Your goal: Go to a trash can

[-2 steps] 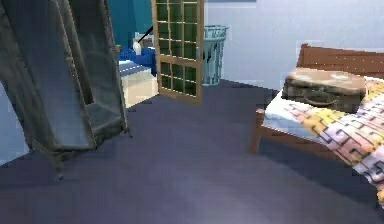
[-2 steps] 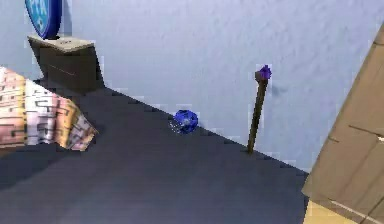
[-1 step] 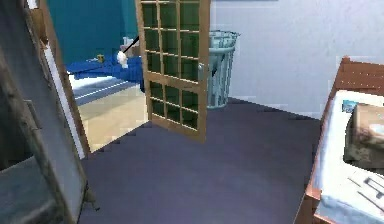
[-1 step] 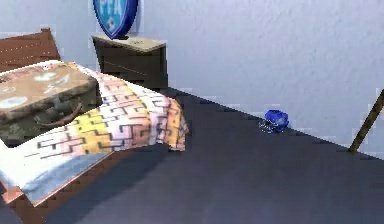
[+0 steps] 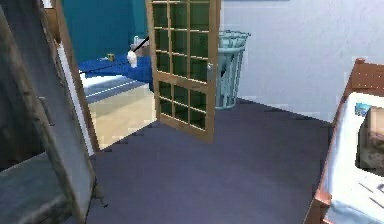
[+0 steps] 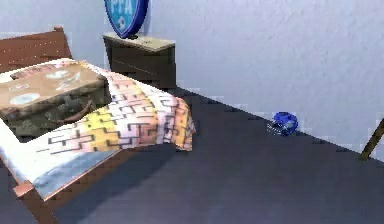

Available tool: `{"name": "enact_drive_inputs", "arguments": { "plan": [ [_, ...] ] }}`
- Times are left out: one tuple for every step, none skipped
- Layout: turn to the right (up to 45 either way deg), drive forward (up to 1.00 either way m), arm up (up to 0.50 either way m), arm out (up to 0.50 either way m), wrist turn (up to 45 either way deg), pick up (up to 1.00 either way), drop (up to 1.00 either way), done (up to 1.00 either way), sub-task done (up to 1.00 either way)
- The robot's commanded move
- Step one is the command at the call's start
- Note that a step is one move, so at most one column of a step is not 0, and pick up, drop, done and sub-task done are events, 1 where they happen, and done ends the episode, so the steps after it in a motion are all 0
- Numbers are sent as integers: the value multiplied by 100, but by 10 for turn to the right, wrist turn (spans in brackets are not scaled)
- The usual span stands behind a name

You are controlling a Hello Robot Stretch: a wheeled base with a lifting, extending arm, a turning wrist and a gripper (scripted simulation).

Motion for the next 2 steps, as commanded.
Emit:
{"name": "enact_drive_inputs", "arguments": {
  "plan": [
    [-60,0,0,0,0,0,0,0,0],
    [0,80,0,0,0,0,0,0,0]
  ]
}}
